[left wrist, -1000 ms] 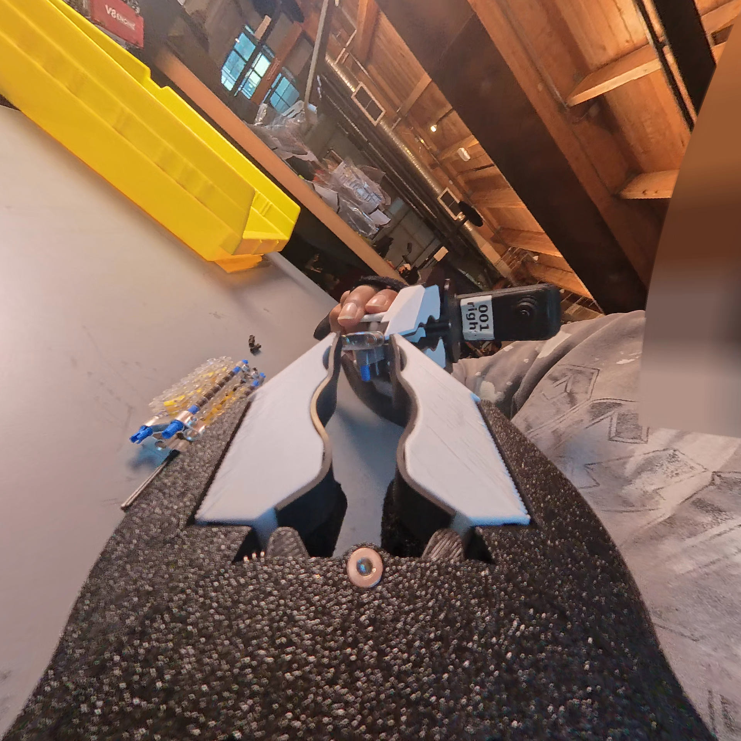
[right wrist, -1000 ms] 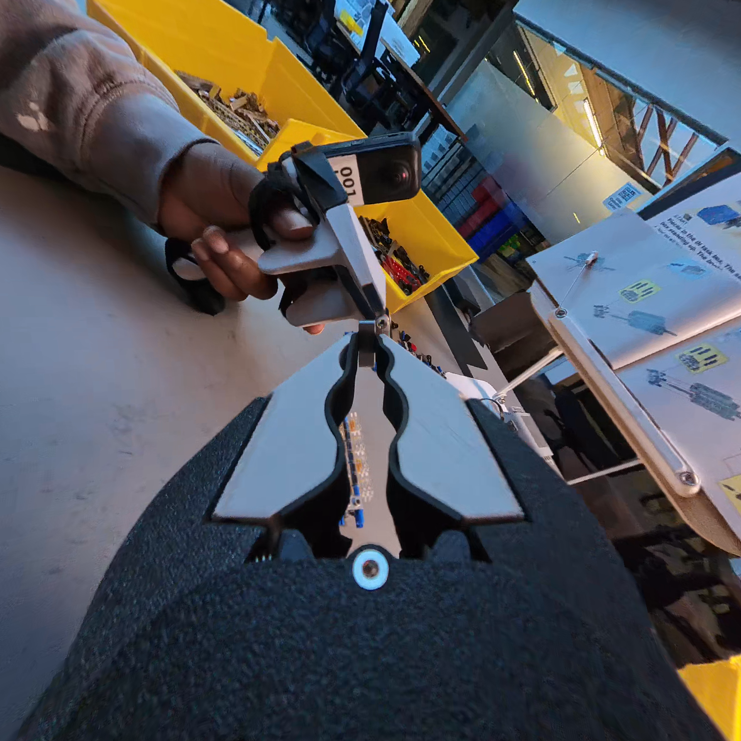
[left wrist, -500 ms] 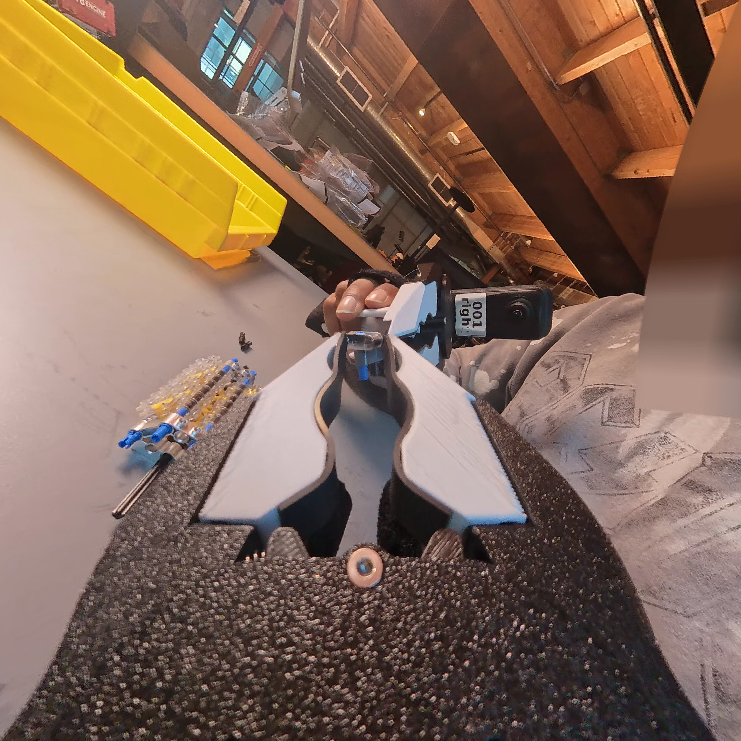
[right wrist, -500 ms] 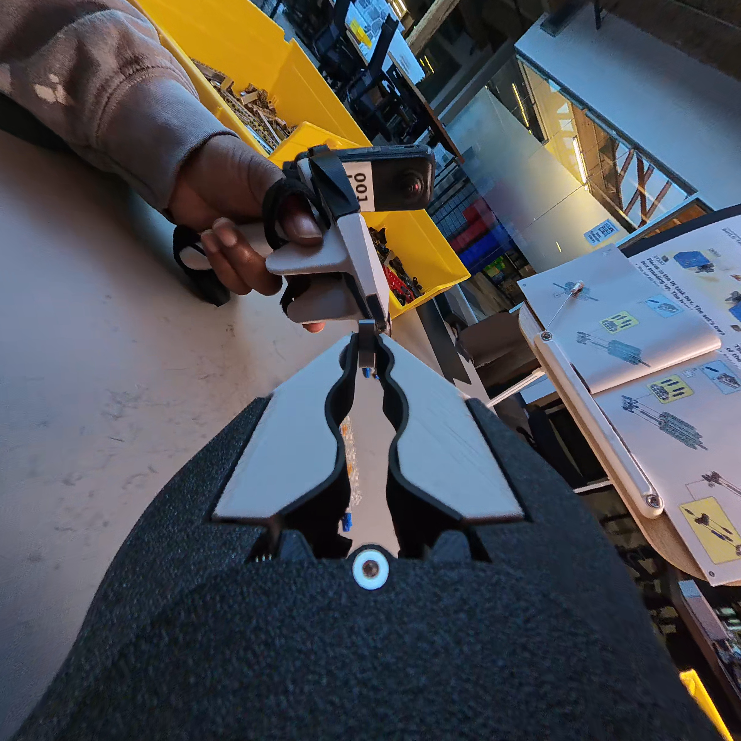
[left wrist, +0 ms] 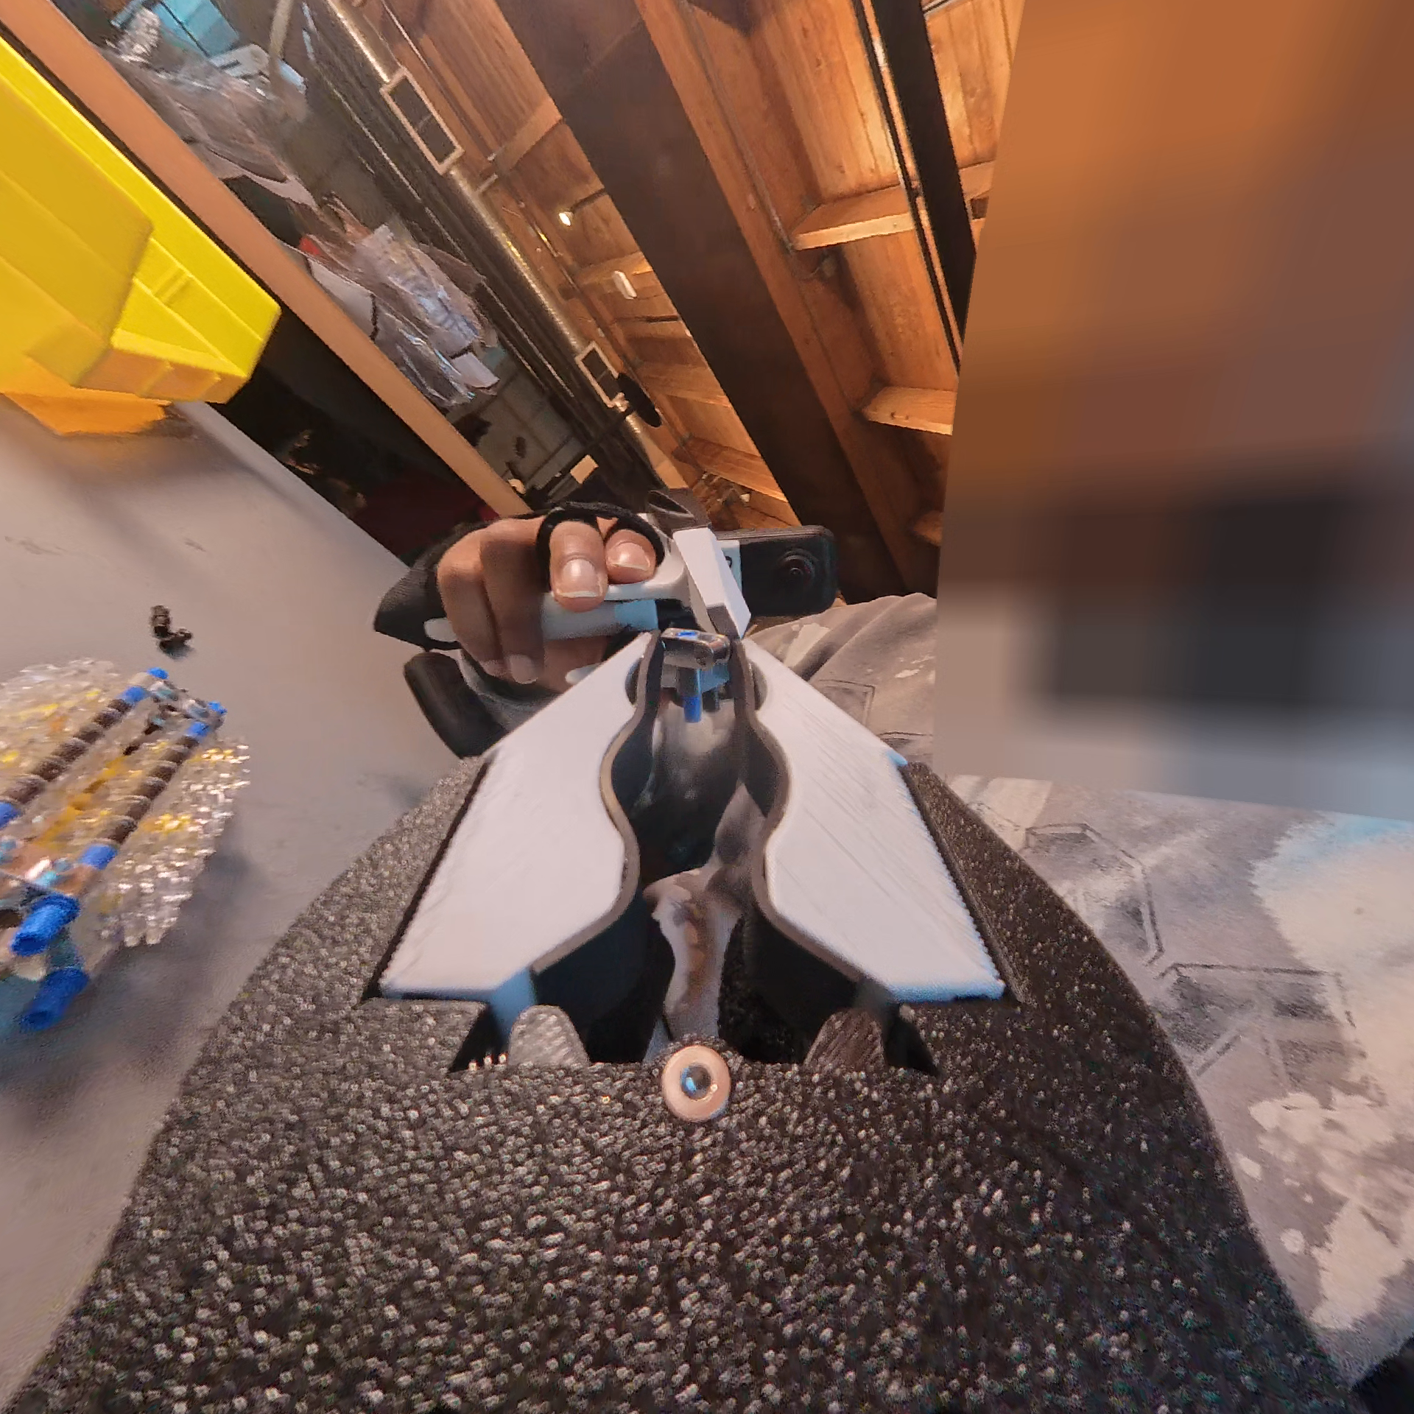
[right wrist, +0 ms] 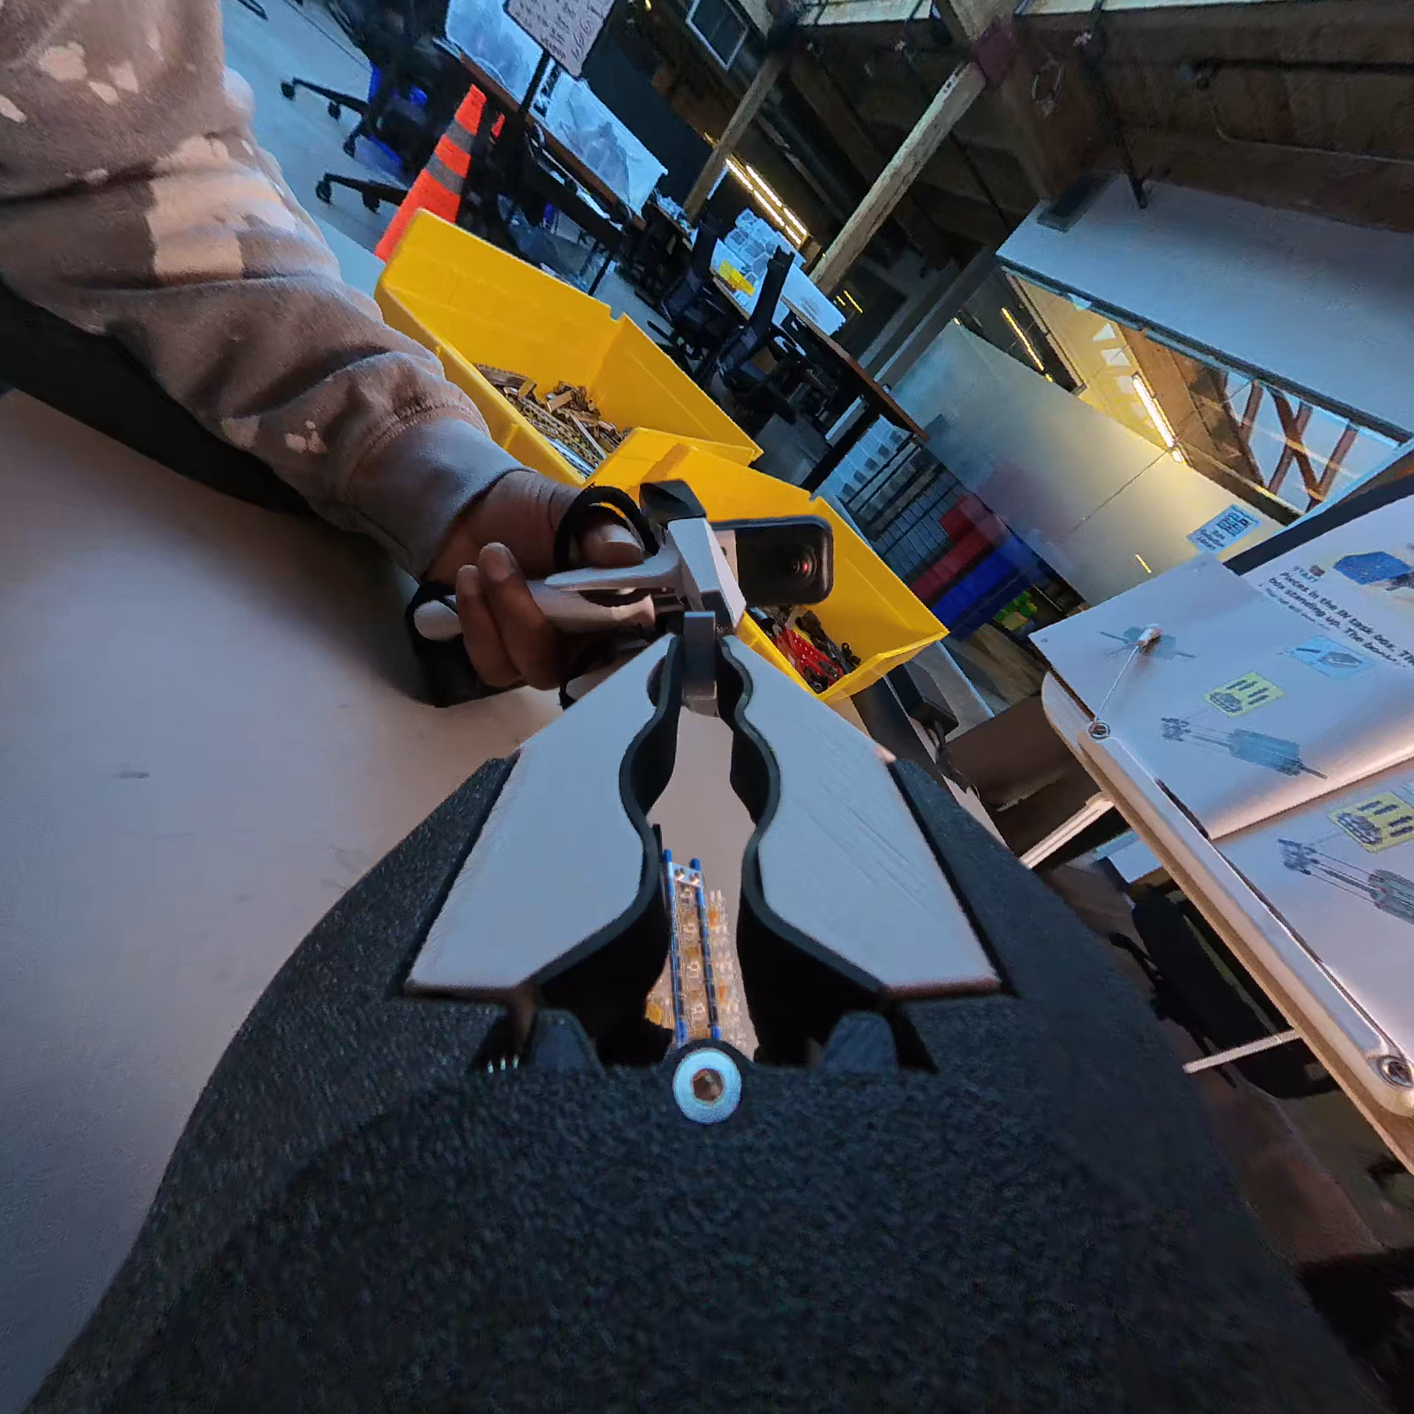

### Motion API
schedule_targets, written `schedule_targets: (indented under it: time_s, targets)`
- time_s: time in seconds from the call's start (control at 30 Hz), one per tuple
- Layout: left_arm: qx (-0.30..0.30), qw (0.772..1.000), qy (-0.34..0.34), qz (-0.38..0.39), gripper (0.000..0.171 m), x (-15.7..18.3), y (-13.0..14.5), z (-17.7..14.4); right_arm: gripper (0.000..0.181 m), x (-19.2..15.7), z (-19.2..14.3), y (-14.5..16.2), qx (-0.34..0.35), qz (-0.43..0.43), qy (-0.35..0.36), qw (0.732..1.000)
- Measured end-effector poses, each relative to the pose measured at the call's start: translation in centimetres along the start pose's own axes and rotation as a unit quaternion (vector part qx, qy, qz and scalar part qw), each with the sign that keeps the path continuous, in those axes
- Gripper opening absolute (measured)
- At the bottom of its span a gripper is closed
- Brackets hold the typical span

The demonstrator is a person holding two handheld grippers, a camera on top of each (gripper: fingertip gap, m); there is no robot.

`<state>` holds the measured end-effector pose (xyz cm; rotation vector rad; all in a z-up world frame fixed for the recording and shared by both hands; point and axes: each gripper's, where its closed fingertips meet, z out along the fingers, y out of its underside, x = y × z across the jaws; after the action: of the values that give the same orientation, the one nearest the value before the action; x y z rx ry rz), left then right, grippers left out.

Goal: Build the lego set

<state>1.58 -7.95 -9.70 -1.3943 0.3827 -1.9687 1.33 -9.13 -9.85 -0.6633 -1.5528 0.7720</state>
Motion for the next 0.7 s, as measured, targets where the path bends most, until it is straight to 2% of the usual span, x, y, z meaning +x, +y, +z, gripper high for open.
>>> schedule_targets:
  time_s: [0.17,0.43,0.53,0.7]
  targets:
    - [-0.002,0.999,0.028,-0.026,0.016,0.5,0.2,0.2,0.006,-0.2,-0.1,-0.6,0.01,0.004,-0.007,1.0]
    - [0.003,0.999,0.022,-0.025,0.016,0.2,0.1,0.1,0.005,-0.1,-0.1,-0.4,0.005,0.003,-0.005,1.0]
    - [0.032,0.999,0.023,-0.026,0.015,0.2,-0.9,-0.4,0.006,0.0,-0.2,-0.5,0.006,0.001,-0.001,1.0]
    - [0.026,1.0,-0.015,0.007,0.018,-0.3,-1.3,-1.0,0.006,0.5,-0.1,-0.1,-0.008,-0.016,0.019,1.0]
